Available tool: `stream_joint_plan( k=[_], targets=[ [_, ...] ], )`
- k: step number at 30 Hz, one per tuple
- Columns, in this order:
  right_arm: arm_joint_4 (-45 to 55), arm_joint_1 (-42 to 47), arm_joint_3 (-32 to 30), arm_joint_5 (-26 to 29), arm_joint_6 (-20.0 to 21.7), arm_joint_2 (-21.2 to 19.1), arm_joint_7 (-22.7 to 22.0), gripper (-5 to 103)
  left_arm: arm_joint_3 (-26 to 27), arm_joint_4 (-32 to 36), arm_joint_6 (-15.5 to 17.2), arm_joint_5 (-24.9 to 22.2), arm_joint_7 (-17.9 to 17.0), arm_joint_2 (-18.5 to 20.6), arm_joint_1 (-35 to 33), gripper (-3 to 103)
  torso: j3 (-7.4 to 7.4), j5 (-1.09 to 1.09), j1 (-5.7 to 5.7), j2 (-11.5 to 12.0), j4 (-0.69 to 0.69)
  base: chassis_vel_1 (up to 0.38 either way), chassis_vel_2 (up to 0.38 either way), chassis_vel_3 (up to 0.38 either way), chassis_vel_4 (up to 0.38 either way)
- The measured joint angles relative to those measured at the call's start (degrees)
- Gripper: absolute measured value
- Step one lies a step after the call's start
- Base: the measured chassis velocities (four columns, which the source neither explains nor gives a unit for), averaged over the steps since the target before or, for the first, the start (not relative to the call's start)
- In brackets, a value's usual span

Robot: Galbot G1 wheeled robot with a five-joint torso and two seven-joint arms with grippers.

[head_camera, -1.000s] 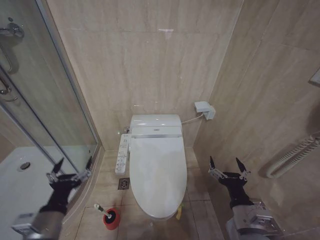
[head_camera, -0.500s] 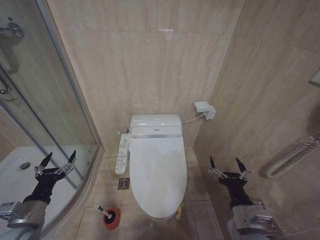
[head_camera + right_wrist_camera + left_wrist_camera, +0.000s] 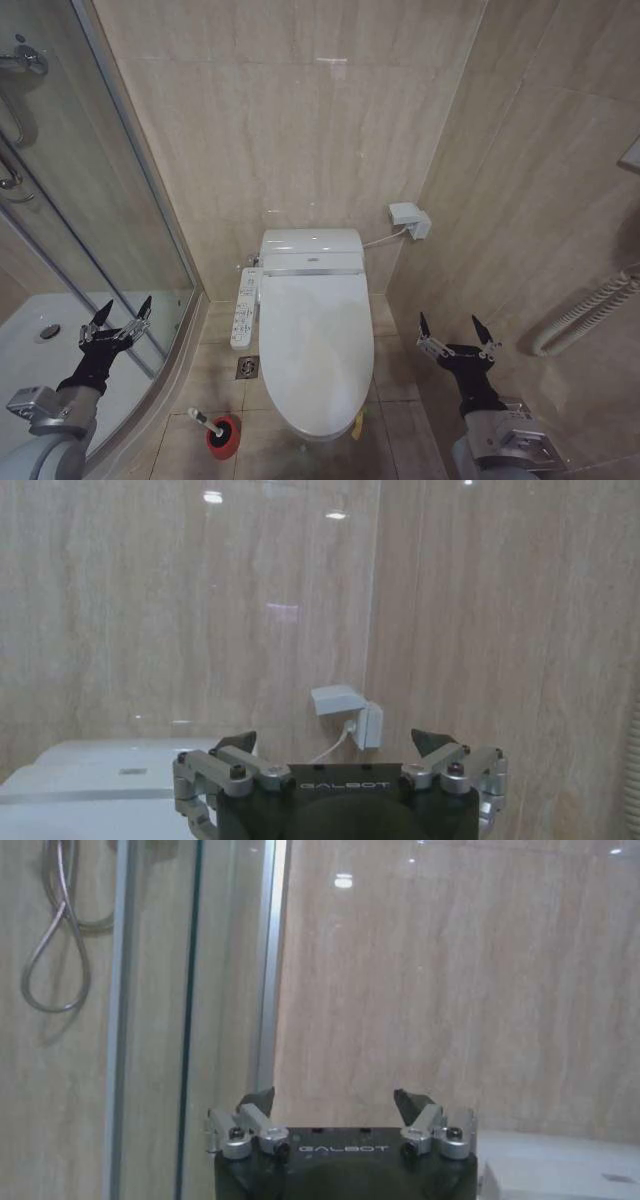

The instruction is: Open the toilet lid, clean the toilet bowl with a toilet brush, close the toilet lid, and flush.

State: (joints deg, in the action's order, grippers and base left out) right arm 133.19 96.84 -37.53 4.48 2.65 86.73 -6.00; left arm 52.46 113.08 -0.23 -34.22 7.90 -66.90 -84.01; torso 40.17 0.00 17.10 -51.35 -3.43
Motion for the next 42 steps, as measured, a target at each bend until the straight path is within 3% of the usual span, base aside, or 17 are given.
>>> stream_joint_plan(
  k=[2, 8, 9, 15, 16, 22, 23, 30, 31, 37, 38, 42],
  targets=[
    [0.0, 0.0, 0.0, 0.0, 0.0, 0.0, 0.0, 100, -0.3, -0.3, 0.0, 0.0, 0.7, 0.2, 0.1, 82, 0.0, 0.0, 0.0, 0.0, 0.0, 0.0, 0.0, 0.0, 0.0],
    [0.0, 0.0, 0.0, 0.0, 0.0, 0.0, 0.0, 100, -2.6, -2.3, 0.0, -0.4, 1.1, 1.6, 1.9, 82, 0.0, 0.0, 0.0, 0.0, 0.0, 0.0, 0.0, 0.0, 0.0],
    [0.0, 0.0, 0.0, 0.0, 0.0, 0.0, 0.0, 100, -2.7, -2.5, 0.0, -0.4, 1.1, 1.7, 2.0, 64, 0.0, 0.0, 0.0, 0.0, 0.0, 0.0, 0.0, 0.0, 0.0],
    [0.0, 0.0, 0.0, 0.0, 0.0, 0.0, 0.0, 100, -4.4, -8.6, -0.8, -0.5, 0.6, 5.3, 5.7, 64, 0.0, 0.0, 0.0, 0.0, -0.01, 0.0, 0.0, 0.0, 0.0],
    [0.0, 0.0, 0.0, 0.0, 0.0, 0.0, 0.0, 100, -4.8, -9.9, -1.0, -0.5, 0.5, 5.9, 6.4, 46, 0.0, 0.0, 0.0, 0.0, -0.01, 0.0, 0.0, 0.0, 0.0],
    [0.0, 0.0, 0.0, 0.0, 0.0, 0.0, 0.0, 100, -7.0, -14.1, -2.2, -0.8, 0.8, 7.9, 9.0, 46, 0.0, 0.01, 0.01, 0.0, 0.0, 0.0, 0.0, 0.0, 0.0],
    [0.0, 0.0, 0.0, 0.0, 0.0, 0.0, 0.0, 100, -7.6, -14.8, -2.5, -0.9, 0.9, 8.2, 9.5, 38, 0.0, 0.0, 0.01, 0.0, 0.0, 0.0, 0.0, 0.0, 0.0],
    [0.0, 0.0, 0.0, 0.0, 0.0, 0.0, 0.0, 100, -10.0, -19.2, -4.3, -1.4, 1.8, 10.0, 12.1, 38, 0.0, 0.0, 0.01, 0.0, 0.0, 0.0, 0.0, 0.0, 0.0],
    [0.0, 0.0, 0.0, 0.0, 0.0, 0.0, 0.0, 100, -10.6, -20.3, -4.6, -1.5, 1.8, 10.4, 13.0, 11, 0.0, 0.0, 0.01, 0.0, 0.0, 0.0, 0.0, 0.0, 0.0],
    [0.0, 0.0, 0.0, 0.0, 0.0, 0.0, 0.0, 100, -13.4, -23.6, -5.3, -1.8, 2.1, 11.5, 16.4, 11, 0.0, 0.0, 0.01, 0.0, 0.0, 0.0, 0.0, 0.0, 0.0],
    [0.0, 0.0, 0.0, 0.0, 0.0, 0.0, 0.0, 100, -14.1, -23.8, -5.3, -1.9, 1.8, 11.5, 16.8, 0, 0.0, 0.01, 0.01, 0.0, 0.0, 0.0, 0.0, 0.0, 0.0],
    [0.0, 0.0, 0.0, 0.0, 0.0, 0.0, 0.0, 100, -16.7, -24.7, -5.3, -1.9, -0.2, 10.9, 19.0, 0, 0.0, 0.01, 0.0, 0.0, 0.0, 0.0, 0.0, 0.0, 0.0]
  ],
)
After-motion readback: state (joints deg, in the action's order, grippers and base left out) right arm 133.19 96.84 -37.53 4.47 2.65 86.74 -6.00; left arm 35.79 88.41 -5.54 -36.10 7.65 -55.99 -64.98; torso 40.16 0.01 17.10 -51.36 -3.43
